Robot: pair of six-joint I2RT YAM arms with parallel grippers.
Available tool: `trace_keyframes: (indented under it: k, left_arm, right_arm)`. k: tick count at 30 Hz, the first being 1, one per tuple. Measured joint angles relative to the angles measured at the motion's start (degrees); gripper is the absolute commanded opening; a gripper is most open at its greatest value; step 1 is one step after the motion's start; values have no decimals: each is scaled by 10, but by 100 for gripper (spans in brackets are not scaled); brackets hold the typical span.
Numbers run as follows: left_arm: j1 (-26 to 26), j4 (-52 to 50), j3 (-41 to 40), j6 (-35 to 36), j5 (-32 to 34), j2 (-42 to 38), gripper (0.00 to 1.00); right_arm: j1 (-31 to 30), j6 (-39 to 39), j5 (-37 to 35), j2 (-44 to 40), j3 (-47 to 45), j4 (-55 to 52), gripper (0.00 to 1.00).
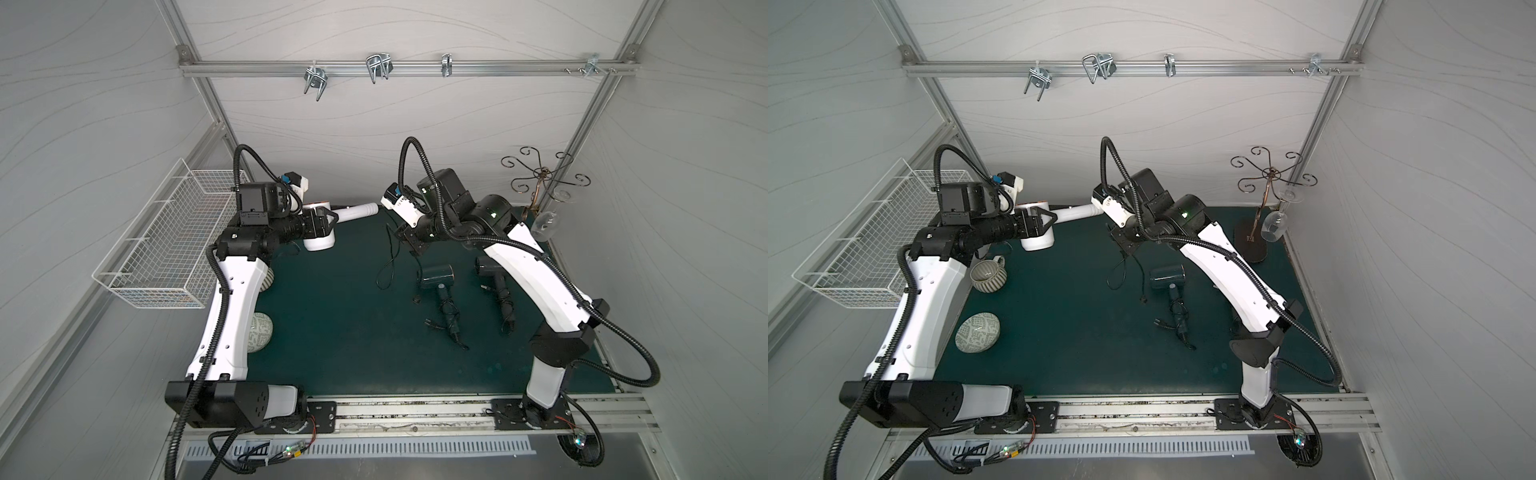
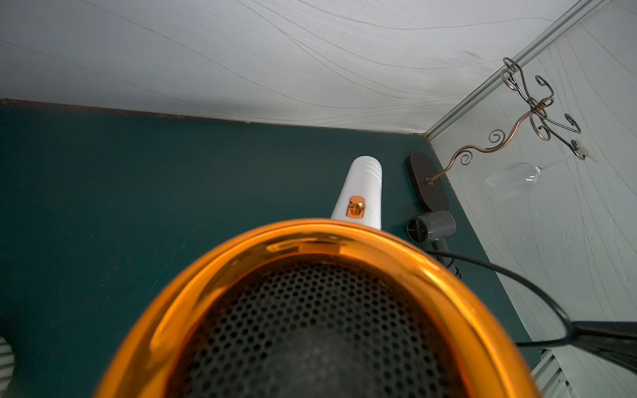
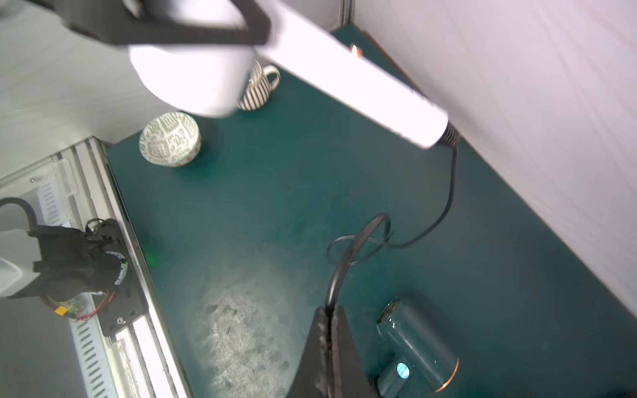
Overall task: Wrap the cord around the hair dryer
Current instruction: Wrap the power cord around the hair dryer.
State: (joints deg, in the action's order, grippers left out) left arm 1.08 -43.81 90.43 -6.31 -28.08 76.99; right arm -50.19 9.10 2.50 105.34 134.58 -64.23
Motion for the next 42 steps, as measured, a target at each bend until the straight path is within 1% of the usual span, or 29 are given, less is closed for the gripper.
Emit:
trace_keyframes:
  k: [7,10,13,20,23,27,32,38,42]
  left_arm:
    - [0,43,-106,-14,-52,-26,0]
    - [-4,48,-144,-12,-76,-42,0]
    - [-16,48,-156,4,-94,-53,0]
    - [-63,47,-156,41,-155,-74,0]
    - [-75,45,-157,53,-167,-82,0]
    - [-85,33,-157,72,-156,-90,0]
    - [-94,12,-157,91,-119,-92,0]
    - [-99,-1,-157,98,-45,-92,0]
    - [-99,-1,-157,98,-23,-92,0]
  right_arm:
    - [2,43,2,3,69,1,0]
    - [8,62,1,3,81,5,0]
    - [21,86,-2,3,83,8,0]
    - [57,139,-12,17,83,36,0]
    - [64,160,-16,26,87,49,0]
    - [69,179,-16,36,101,67,0]
    - [73,202,-16,37,118,89,0]
    - [69,205,-2,37,125,98,0]
    - [64,212,-4,37,125,99,0]
